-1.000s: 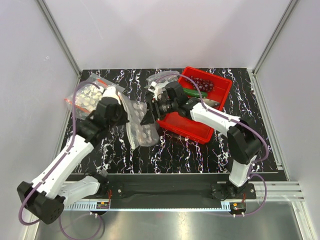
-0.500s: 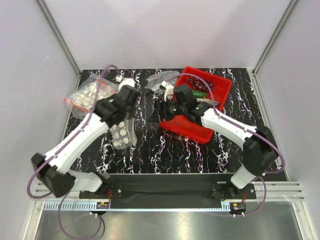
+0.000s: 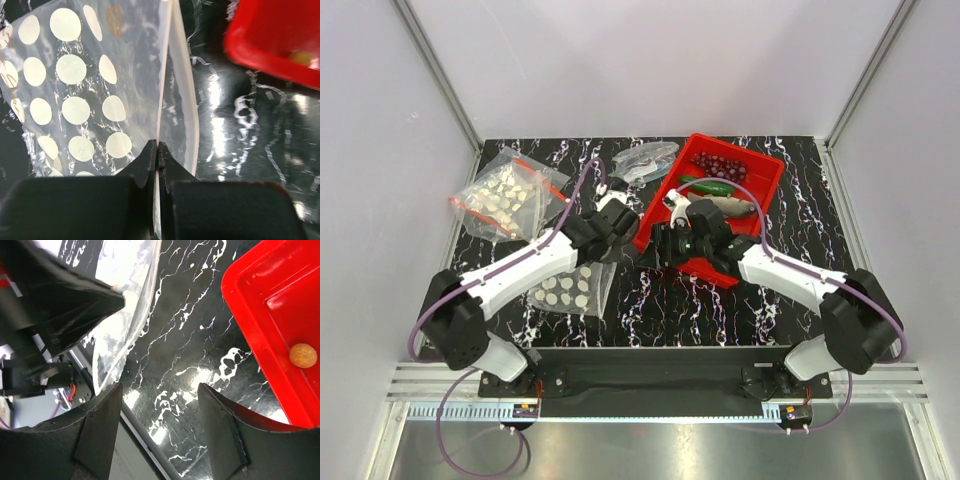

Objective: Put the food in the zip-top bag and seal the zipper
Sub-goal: Open the zipper of the food storage bag at the center of the board.

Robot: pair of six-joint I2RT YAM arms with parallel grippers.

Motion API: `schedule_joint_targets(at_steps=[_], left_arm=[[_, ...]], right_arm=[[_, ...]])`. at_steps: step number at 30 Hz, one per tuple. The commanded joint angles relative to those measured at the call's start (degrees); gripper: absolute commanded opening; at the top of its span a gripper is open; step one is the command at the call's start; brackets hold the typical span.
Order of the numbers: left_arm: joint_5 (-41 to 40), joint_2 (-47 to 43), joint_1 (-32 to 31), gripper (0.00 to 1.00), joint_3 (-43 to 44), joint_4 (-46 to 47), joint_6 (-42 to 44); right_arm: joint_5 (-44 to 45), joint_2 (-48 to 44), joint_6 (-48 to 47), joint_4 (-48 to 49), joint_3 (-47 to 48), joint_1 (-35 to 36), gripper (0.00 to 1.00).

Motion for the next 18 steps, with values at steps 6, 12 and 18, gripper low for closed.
schedule_joint_targets(at_steps=[6,12,18], left_arm=[[3.2,-7.97,0.06,0.0,-1.63,5.22,-1.04],[5.05,-9.64,0.15,0.0,-3.04,6.1,-1.04],[5.66,-10.34,0.06,0.0,-3.21,6.1,-1.04]], right_arm=[[0.89,4.58,6.46,11.03,2.74,3.51,0.68],[2.39,7.92,7.86,12.0,5.82,5.18,0.64],[3.27,8.98,7.95,12.44,6.61,5.8,0.63]])
